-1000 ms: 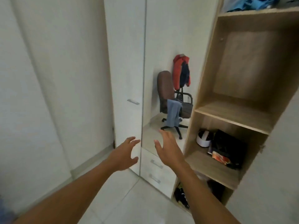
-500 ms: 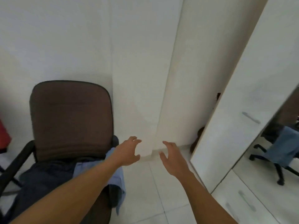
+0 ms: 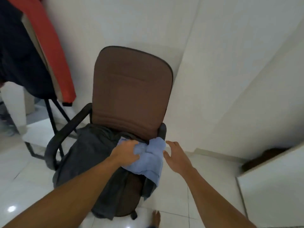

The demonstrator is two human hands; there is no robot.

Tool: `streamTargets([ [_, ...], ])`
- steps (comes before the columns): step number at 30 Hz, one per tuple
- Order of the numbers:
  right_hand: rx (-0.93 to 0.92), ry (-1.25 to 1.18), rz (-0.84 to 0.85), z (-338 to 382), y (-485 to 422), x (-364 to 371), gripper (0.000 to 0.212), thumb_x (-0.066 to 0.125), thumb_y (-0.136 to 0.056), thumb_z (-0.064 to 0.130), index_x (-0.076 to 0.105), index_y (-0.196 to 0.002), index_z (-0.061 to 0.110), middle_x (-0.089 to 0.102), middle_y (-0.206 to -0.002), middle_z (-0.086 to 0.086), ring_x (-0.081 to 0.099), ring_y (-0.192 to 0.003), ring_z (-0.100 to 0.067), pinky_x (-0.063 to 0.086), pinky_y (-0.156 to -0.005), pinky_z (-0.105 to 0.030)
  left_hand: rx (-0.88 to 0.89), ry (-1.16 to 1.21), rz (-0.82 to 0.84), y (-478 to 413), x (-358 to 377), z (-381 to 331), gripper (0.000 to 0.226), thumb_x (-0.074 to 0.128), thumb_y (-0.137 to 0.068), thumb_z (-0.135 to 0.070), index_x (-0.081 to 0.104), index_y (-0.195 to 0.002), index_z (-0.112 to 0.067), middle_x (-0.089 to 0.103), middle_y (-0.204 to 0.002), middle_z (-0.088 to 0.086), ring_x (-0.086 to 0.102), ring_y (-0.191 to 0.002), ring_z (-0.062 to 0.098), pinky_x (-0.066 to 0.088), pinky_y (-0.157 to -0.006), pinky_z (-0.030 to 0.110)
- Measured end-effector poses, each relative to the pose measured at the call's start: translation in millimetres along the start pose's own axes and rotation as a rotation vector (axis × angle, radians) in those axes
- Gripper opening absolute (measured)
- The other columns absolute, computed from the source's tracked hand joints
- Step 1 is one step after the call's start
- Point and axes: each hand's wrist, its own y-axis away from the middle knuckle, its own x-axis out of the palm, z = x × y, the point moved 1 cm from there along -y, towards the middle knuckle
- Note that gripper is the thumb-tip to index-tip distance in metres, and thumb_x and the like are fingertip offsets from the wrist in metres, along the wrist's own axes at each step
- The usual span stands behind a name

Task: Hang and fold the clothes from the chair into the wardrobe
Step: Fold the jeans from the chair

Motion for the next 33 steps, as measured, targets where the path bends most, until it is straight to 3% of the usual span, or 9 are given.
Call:
streamTargets([
  [6,-0.110,0.014,0.277,-16,-111,55,0.052,0.050,-0.101,0.027,0.038,-0.149,0.010,0.038,-0.151,-0.012,0.039,-0.138,-0.028,0.035,-0.113,-0.038,-0.322,0.217,0.024,-21,59,52,0.040,0.057,-0.086,-0.043,0.064,-0.118,-0.021,0.066,-0.117,-0.003,0.062,-0.107,0.019,0.049,-0.085,0.031],
  [11,-0.194,0.083,0.426,-20,-183,100,0.050,0.050,-0.100,0.033,0.042,-0.147,0.016,0.043,-0.148,-0.010,0.051,-0.128,-0.029,0.046,-0.103,-0.043,-0.544,0.327,0.014,-57,100,72,0.046,0.062,-0.086,-0.035,0.060,-0.131,-0.027,0.067,-0.123,-0.001,0.063,-0.110,0.024,0.052,-0.092,0.038],
  [15,-0.305,0.132,0.565,-15,-218,147,0.051,0.051,-0.100,0.032,0.041,-0.147,0.016,0.042,-0.151,-0.009,0.044,-0.137,-0.026,0.043,-0.108,-0.043,-0.705,0.483,-0.047,-98,133,97,0.048,0.062,-0.086,-0.032,0.057,-0.133,-0.021,0.068,-0.123,0.007,0.064,-0.110,0.027,0.054,-0.091,0.040],
  [20,-0.335,0.180,0.702,-10,-247,205,0.051,0.052,-0.100,0.032,0.041,-0.147,0.015,0.042,-0.152,-0.007,0.040,-0.139,-0.024,0.035,-0.113,-0.039,-0.899,0.608,-0.214,-138,163,134,0.064,0.059,-0.091,-0.013,0.036,-0.151,-0.015,0.055,-0.134,0.022,0.055,-0.120,0.034,0.046,-0.089,0.032],
  [24,-0.346,0.148,0.773,-9,-265,244,0.050,0.051,-0.102,0.026,0.039,-0.149,0.012,0.039,-0.152,-0.010,0.039,-0.140,-0.027,0.036,-0.113,-0.042,-0.948,0.646,-0.348,-153,173,164,0.069,0.054,-0.090,-0.001,0.028,-0.153,-0.006,0.034,-0.154,0.019,0.033,-0.140,0.035,0.034,-0.110,0.034],
  [26,-0.334,0.139,0.802,-8,-271,259,0.048,0.048,-0.103,0.023,0.039,-0.149,0.011,0.038,-0.153,-0.012,0.038,-0.140,-0.028,0.035,-0.113,-0.041,-0.988,0.741,-0.351,-156,181,177,0.084,0.057,-0.090,-0.007,0.007,-0.158,-0.011,0.040,-0.153,0.013,0.044,-0.135,0.035,0.042,-0.105,0.039],
  [29,-0.289,0.093,0.846,-10,-275,280,0.046,0.044,-0.105,0.021,0.039,-0.149,0.011,0.039,-0.153,-0.012,0.040,-0.139,-0.028,0.036,-0.114,-0.040,-1.098,1.109,-0.470,-158,200,196,0.097,0.058,-0.090,-0.023,-0.012,-0.157,-0.021,0.066,-0.127,0.007,0.065,-0.108,0.028,0.055,-0.086,0.044],
  [31,-0.260,0.063,0.863,-12,-272,293,0.047,0.044,-0.105,0.026,0.039,-0.150,0.012,0.042,-0.153,-0.012,0.041,-0.140,-0.028,0.035,-0.114,-0.039,-1.175,1.408,-0.596,-157,201,196,0.075,0.045,-0.097,-0.027,0.003,-0.158,-0.018,0.070,-0.118,0.012,0.065,-0.095,0.026,0.051,-0.070,0.038],
  [33,-0.222,0.009,0.858,-12,-268,303,0.049,0.046,-0.104,0.030,0.040,-0.150,0.012,0.047,-0.149,-0.013,0.044,-0.137,-0.029,0.036,-0.110,-0.036,-1.189,1.568,-0.586,-158,197,195,0.045,0.028,-0.101,-0.026,0.044,-0.140,-0.010,0.073,-0.112,0.011,0.061,-0.091,0.024,0.039,-0.067,0.032],
])
